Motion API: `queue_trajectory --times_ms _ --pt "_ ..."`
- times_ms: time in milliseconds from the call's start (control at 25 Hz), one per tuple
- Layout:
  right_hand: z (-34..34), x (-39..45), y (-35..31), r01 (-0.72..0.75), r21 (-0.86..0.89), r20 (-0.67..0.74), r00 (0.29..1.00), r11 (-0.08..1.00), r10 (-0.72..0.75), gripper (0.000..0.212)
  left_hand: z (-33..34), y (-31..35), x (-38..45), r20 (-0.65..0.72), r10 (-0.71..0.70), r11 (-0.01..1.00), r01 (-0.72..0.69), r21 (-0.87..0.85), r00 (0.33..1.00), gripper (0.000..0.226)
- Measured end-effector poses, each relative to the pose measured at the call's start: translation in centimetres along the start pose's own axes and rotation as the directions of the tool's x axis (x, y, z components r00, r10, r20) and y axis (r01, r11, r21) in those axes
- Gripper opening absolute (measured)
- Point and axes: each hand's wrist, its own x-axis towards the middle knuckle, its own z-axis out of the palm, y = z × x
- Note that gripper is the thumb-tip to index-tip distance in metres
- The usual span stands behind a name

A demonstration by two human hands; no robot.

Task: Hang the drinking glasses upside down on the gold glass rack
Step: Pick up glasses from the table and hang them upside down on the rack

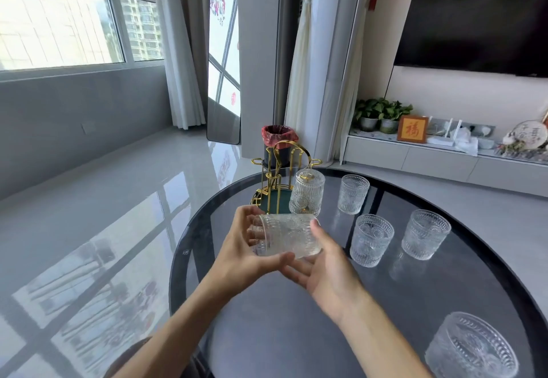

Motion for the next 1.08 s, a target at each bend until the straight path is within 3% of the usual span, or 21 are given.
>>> queue_trajectory --times_ms 80,160,280,480,560,640,720,800,920,1000,1080 --pt "1.1 -0.6 -0.7 0.245 -0.198 -0.054 0.964 0.949 -0.260 0.055 0.7 0.5 -0.6 0.000 0.119 0.982 -0.118 0.146 0.993 0.074" --pt "2.0 -1.4 -1.2 0.437 -0.396 0.070 0.892 0.808 -0.447 0.070 1.4 1.1 -0.9 -0.032 0.199 0.964 -0.190 0.188 0.979 0.074" --pt "2.6 -1.7 -2.2 0.530 -0.539 0.260 0.844 0.654 -0.469 0.056 1.8 1.3 -0.6 -0.087 0.194 0.979 -0.187 0.077 0.977 0.070" --pt "1.8 0.1 -3.3 0.475 -0.597 0.168 0.862 0.646 -0.479 0.016 1.3 0.4 0.7 -0.169 -0.003 0.971 -0.038 -0.237 0.986 0.054" --pt "2.2 1.6 -4.8 0.461 -0.688 0.137 0.841 0.560 -0.524 0.008 0.6 0.1 2.3 -0.200 -0.080 0.937 0.006 -0.349 0.976 0.052" --pt "2.9 3.6 -7.7 0.461 -0.782 0.141 0.786 0.419 -0.602 0.007 -0.5 0.1 4.8 -0.285 -0.106 0.936 -0.001 -0.351 0.953 0.057" --pt "3.9 6.1 -11.0 0.437 -0.865 0.191 0.739 0.245 -0.647 0.009 -1.3 0.1 7.7 -0.367 -0.097 0.942 -0.034 -0.335 0.925 0.062" --pt "4.6 9.2 -13.3 0.370 -0.927 0.254 0.738 0.060 -0.625 0.019 -0.8 -0.3 10.3 -0.419 -0.066 0.938 -0.087 -0.336 0.905 0.065" --pt "4.5 13.3 -13.9 0.248 -0.938 0.333 0.835 -0.242 -0.438 0.052 1.1 -2.2 12.6 -0.464 0.014 0.957 -0.146 -0.249 0.885 0.061" --pt "4.2 14.8 -13.4 0.227 -0.922 0.338 0.868 -0.314 -0.364 0.058 2.0 -3.2 13.6 -0.468 0.054 0.968 -0.161 -0.191 0.882 0.057" --pt "4.0 15.6 -12.8 0.252 -0.925 0.351 0.854 -0.284 -0.384 0.058 2.1 -3.9 14.3 -0.457 0.080 0.982 -0.150 -0.118 0.886 0.057"
